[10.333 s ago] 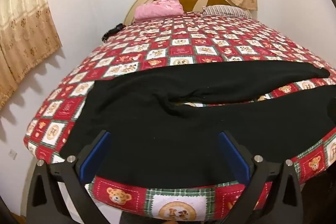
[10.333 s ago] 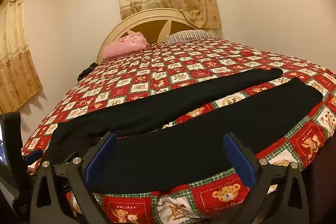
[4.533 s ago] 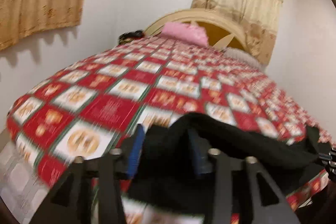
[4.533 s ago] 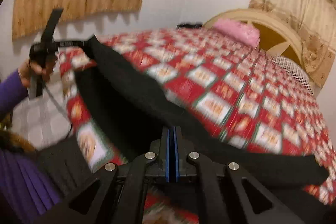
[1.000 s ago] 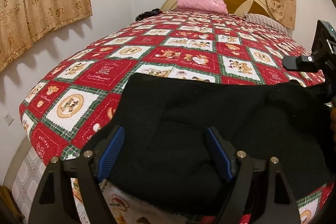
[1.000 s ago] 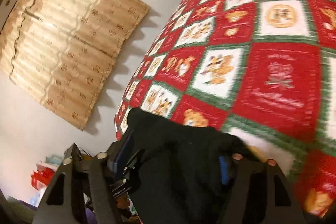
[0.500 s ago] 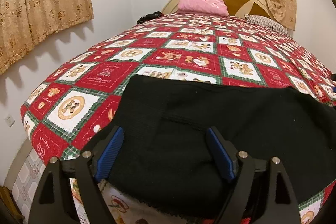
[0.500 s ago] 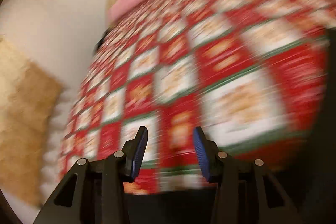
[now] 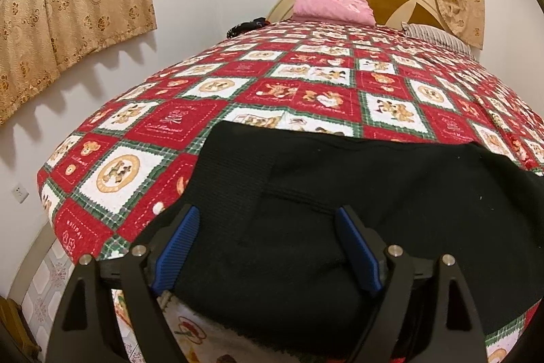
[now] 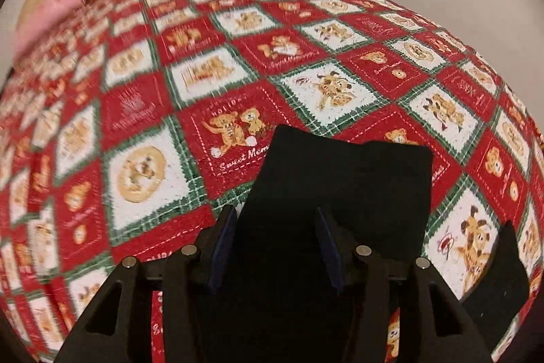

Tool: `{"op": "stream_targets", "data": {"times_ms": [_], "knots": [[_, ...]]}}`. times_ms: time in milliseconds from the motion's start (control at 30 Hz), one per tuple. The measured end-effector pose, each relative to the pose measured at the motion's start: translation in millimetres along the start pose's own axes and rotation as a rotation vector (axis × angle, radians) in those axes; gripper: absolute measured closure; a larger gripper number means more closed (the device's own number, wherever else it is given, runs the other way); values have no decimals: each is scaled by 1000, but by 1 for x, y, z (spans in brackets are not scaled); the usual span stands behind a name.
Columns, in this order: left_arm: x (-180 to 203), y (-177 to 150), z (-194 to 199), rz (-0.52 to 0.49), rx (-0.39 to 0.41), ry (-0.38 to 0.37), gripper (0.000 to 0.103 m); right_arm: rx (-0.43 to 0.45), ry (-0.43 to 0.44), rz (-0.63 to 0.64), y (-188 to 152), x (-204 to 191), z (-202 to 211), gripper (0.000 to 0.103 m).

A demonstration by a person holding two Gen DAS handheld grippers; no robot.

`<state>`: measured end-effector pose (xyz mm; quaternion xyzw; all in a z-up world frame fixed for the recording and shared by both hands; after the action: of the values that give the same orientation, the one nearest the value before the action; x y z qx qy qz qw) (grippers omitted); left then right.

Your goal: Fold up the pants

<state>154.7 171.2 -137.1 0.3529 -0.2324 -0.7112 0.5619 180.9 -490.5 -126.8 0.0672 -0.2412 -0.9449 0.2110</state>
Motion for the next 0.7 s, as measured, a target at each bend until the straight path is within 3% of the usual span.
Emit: {"op": "stream_targets", "data": {"times_ms": [67,133,167,200,300,367,567,700], "knots": [[0,0,0,1,-3,1,17,12,-14,36,0,-2,2,54],[0,0,-1,0,-6,1,17,9,-3,48,2,-1,2,75],[0,1,-1,0,-7,1,16,2,25,50,4,3,6,94],[0,1,-1,0,-6,1,16,-5,57,44,6,5,8,97],[0,1,-1,0,-7,2,16,-11,262,-19,8,18,40,98],[0,0,-1,1,-7,2,16,42,363,-45,10,37,68,98],[0,0,-1,1,-11,1,16,200,633,-221,-15,140,138,98],[0,-1,-2,-2,-13,1,16,210,639,-303,-44,192,122,98]]}}
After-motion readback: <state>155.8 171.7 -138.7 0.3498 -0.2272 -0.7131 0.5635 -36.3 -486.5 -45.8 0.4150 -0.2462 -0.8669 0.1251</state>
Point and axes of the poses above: each gripper's, at about its wrist camera, not at the fingertips, and z roughly against the way its jaws point, x to its right, y to its top, the point moved 9 cm from there along -z, roughly the way its jaws point, and after that the axes turned 15 degrees about -z, right-handed, at the moved point
